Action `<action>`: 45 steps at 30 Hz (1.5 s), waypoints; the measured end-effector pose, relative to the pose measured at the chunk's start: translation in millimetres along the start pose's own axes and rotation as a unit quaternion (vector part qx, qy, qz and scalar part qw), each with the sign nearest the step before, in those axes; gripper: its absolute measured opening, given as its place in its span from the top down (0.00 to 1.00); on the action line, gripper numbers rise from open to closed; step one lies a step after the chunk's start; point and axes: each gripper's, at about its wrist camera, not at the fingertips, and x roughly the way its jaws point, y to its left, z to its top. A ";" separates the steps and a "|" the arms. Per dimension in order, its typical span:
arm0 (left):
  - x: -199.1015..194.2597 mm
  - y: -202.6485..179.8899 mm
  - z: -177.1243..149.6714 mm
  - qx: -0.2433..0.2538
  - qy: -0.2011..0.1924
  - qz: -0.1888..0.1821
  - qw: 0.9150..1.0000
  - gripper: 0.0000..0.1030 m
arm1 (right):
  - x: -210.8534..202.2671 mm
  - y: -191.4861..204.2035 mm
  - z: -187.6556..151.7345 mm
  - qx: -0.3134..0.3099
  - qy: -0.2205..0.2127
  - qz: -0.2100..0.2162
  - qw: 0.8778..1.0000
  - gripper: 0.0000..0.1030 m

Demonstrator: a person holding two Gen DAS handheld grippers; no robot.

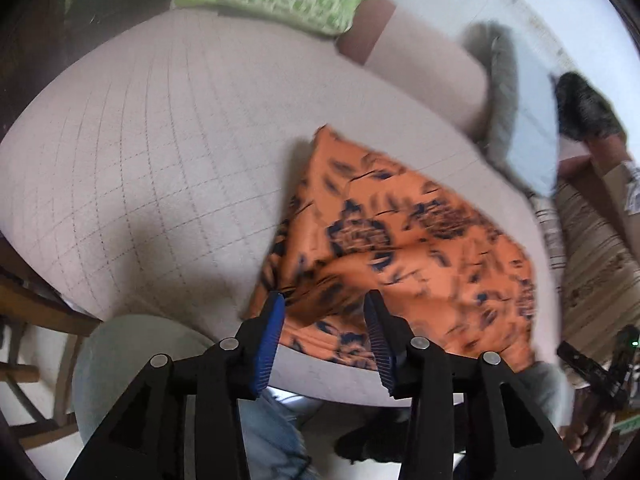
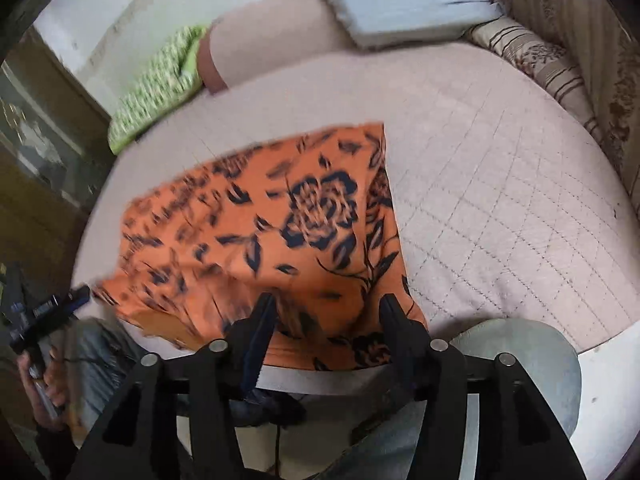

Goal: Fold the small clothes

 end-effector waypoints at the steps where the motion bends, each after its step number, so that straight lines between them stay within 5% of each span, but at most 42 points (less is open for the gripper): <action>1: -7.0 -3.7 -1.7 -0.003 -0.005 -0.005 1.000 0.56 | -2.7 -0.5 0.7 0.007 -0.002 0.009 1.000 0.43; 5: -20.1 -15.2 -3.1 0.002 -0.003 -0.018 1.000 0.48 | 10.1 4.6 7.4 0.030 0.000 0.015 0.999 0.43; 10: 31.5 -39.1 -7.9 0.018 0.052 -0.015 0.998 0.45 | 64.4 0.8 0.8 0.064 0.058 -0.026 0.996 0.43; 11: 45.4 -44.7 -12.6 0.032 0.061 0.001 0.998 0.45 | 72.0 1.0 -0.5 0.066 0.061 -0.028 0.996 0.46; 14: 83.4 -50.7 -26.1 0.071 0.095 0.052 0.992 0.46 | 91.3 7.9 -6.2 0.038 0.068 -0.073 0.994 0.81; 16: 96.6 -48.8 -32.2 0.073 0.117 0.070 0.988 0.47 | 92.3 5.6 -7.8 0.043 0.065 -0.090 0.993 0.81; 20: 87.9 -45.5 -26.2 0.063 0.103 0.047 0.992 0.48 | 93.6 4.3 -6.5 0.050 0.069 -0.086 0.993 0.80; 25: 42.2 -30.2 -11.5 0.029 0.004 0.001 1.000 0.46 | 43.8 14.7 -0.9 0.052 -0.014 -0.034 0.998 0.65; 27: 34.8 -18.5 -5.2 0.000 -0.012 -0.013 1.000 0.46 | 22.2 24.8 3.6 0.046 -0.050 -0.001 0.998 0.51; 31: 30.6 4.0 8.8 -0.049 -0.023 -0.028 0.998 0.46 | -4.1 57.7 16.1 0.013 -0.090 0.048 0.995 0.41; 33: 25.9 12.0 14.8 -0.068 -0.040 -0.027 0.997 0.46 | -13.0 81.8 20.5 -0.009 -0.112 0.075 0.991 0.23; 36: 31.0 33.1 27.2 -0.117 -0.048 -0.036 0.991 0.45 | -6.3 119.2 29.8 -0.038 -0.107 0.109 0.988 0.23; 39: 55.1 54.7 40.2 -0.174 -0.002 -0.063 0.983 0.46 | 9.6 152.3 35.5 -0.053 -0.095 0.132 0.985 0.23; 45: 70.0 75.2 24.1 -0.183 0.021 -0.059 0.981 0.46 | 68.7 207.1 48.1 -0.064 -0.017 0.167 0.984 0.23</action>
